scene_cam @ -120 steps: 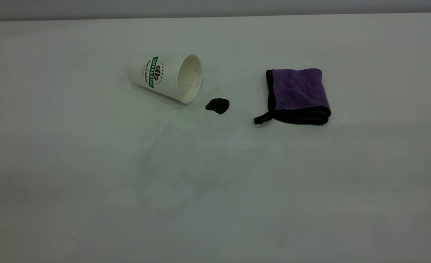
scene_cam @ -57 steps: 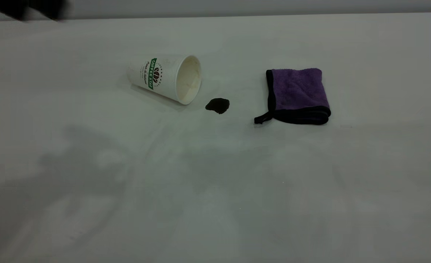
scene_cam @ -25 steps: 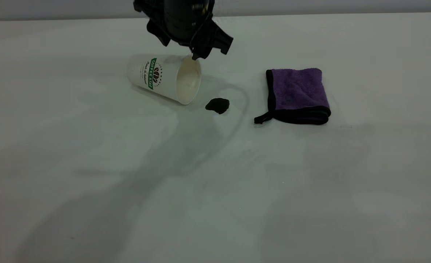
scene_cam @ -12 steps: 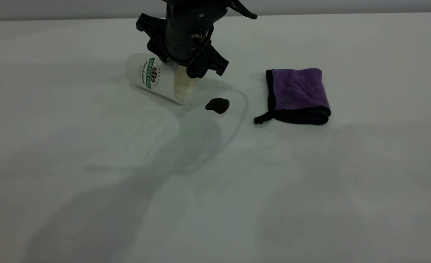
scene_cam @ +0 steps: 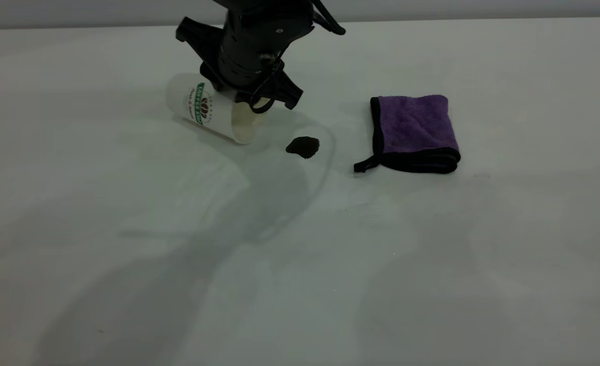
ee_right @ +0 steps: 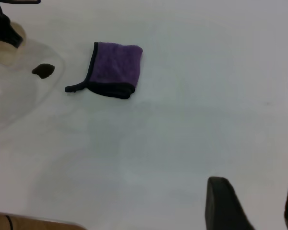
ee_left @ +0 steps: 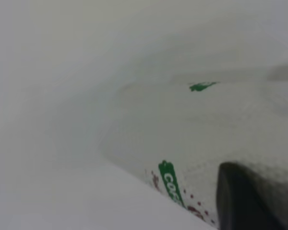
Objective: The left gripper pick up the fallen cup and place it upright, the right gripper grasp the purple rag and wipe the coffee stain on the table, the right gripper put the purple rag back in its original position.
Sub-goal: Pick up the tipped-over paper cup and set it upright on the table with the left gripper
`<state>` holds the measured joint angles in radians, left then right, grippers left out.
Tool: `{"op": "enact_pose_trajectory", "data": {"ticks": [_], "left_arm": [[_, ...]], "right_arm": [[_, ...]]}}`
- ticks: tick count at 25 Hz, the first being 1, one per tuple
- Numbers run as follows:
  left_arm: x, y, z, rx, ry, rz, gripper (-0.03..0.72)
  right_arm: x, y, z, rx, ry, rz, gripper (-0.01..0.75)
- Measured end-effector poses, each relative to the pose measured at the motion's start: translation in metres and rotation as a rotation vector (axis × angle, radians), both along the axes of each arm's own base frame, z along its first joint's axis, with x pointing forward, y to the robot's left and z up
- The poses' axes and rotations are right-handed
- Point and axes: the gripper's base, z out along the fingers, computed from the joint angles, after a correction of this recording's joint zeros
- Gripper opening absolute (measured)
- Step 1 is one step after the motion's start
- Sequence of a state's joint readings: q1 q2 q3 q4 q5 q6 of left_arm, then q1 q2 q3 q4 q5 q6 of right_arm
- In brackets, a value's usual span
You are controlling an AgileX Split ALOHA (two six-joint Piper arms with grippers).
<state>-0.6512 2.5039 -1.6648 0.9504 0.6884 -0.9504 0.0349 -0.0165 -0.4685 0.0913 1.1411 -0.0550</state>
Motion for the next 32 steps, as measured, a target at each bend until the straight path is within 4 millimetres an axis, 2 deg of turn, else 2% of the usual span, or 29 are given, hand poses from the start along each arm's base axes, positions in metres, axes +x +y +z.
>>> {"op": "enact_pose_trajectory", "data": {"ticks": [3, 7, 10, 15, 18, 22, 28, 32], "left_arm": [[0.0, 0.004, 0.003, 0.056, -0.002, 0.013, 0.111], [-0.001, 0.008, 0.014, 0.132, 0.023, -0.003, 0.064], [-0.002, 0.01, 0.036, 0.164, 0.078, -0.029, 0.016], [0.005, 0.021, 0.074, 0.061, 0.28, -0.068, 0.009], [0.018, 0.044, 0.085, -0.077, 0.433, -0.068, 0.009], [0.031, 0.077, 0.086, -0.295, 0.57, -0.092, 0.009], [0.053, 0.136, 0.084, -0.557, 0.559, -0.01, 0.009], [0.059, 0.145, 0.073, -0.61, 0.544, -0.022, 0.009]], "right_arm": [[0.0, 0.0, 0.0, 0.0, 0.0, 0.0, 0.346], [0.0, 0.0, 0.0, 0.0, 0.0, 0.0, 0.346], [0.0, 0.0, 0.0, 0.0, 0.0, 0.0, 0.346], [0.0, 0.0, 0.0, 0.0, 0.0, 0.0, 0.346], [0.0, 0.0, 0.0, 0.0, 0.0, 0.0, 0.346], [0.0, 0.0, 0.0, 0.0, 0.0, 0.0, 0.346], [0.0, 0.0, 0.0, 0.0, 0.0, 0.0, 0.346], [0.0, 0.0, 0.0, 0.0, 0.0, 0.0, 0.346]]}}
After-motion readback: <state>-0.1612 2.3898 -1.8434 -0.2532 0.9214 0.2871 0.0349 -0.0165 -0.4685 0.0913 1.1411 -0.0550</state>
